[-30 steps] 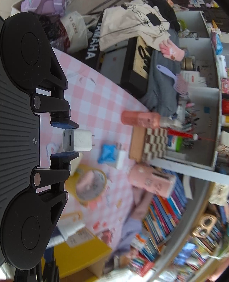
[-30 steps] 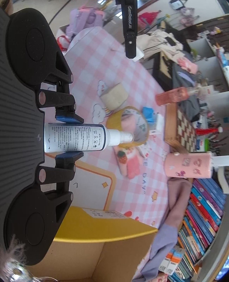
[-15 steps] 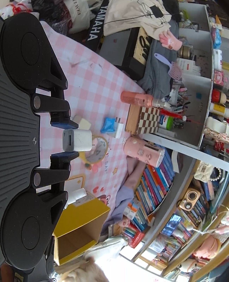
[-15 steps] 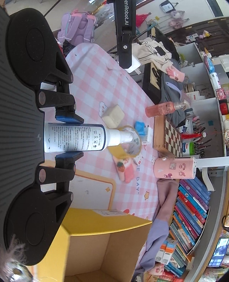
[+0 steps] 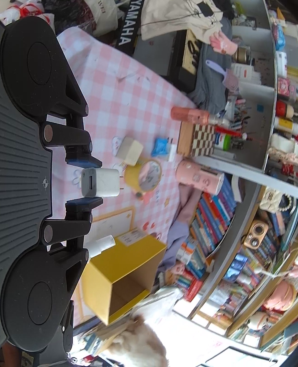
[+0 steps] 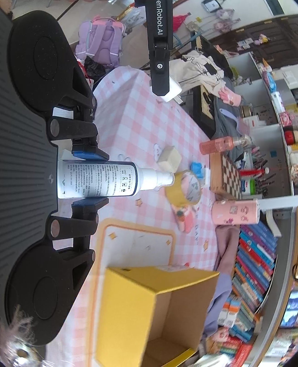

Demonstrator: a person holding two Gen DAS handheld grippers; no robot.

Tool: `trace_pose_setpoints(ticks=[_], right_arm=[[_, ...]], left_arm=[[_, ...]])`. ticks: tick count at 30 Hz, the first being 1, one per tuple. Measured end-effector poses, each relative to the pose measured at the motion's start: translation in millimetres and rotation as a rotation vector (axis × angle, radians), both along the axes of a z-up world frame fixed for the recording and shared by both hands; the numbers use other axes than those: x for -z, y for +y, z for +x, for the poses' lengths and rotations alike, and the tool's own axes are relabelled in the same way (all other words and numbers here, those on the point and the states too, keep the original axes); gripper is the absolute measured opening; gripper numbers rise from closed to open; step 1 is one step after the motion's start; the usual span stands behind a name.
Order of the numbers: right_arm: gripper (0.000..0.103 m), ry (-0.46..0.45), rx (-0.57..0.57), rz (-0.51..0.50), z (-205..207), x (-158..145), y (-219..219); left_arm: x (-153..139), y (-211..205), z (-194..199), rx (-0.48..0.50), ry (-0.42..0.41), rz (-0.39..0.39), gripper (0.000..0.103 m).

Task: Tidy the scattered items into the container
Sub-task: 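Carry the charger plug and spray bottle over the yellow box with both grippers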

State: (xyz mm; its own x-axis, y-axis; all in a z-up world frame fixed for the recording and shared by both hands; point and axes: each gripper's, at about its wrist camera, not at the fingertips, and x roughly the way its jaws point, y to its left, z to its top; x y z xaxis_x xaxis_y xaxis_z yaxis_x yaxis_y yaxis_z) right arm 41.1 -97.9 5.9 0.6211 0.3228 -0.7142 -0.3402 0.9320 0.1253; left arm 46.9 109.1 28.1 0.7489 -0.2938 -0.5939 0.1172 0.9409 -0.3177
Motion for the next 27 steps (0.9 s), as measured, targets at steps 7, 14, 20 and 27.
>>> trace_pose_setpoints(ticks=[7,14,20,27], right_arm=[[0.031,0.025,0.075,0.000,-30.3,6.4,-14.9],[0.031,0.048,0.147,0.007,-47.9,9.6,-29.5],[0.031,0.067,0.225,0.018,-59.8,12.3,-47.2],[0.031,0.078,0.296,0.019,-68.1,12.9,-65.8]], left_arm=[[6.7,-17.8,-14.8,0.085,0.015,-0.012,0.025],[9.0,-32.9,-20.7,0.152,0.028,-0.018,0.025],[11.5,-50.7,-17.5,0.223,0.040,-0.020,0.025],[11.3,-72.2,-12.3,0.296,0.041,-0.018,0.025]])
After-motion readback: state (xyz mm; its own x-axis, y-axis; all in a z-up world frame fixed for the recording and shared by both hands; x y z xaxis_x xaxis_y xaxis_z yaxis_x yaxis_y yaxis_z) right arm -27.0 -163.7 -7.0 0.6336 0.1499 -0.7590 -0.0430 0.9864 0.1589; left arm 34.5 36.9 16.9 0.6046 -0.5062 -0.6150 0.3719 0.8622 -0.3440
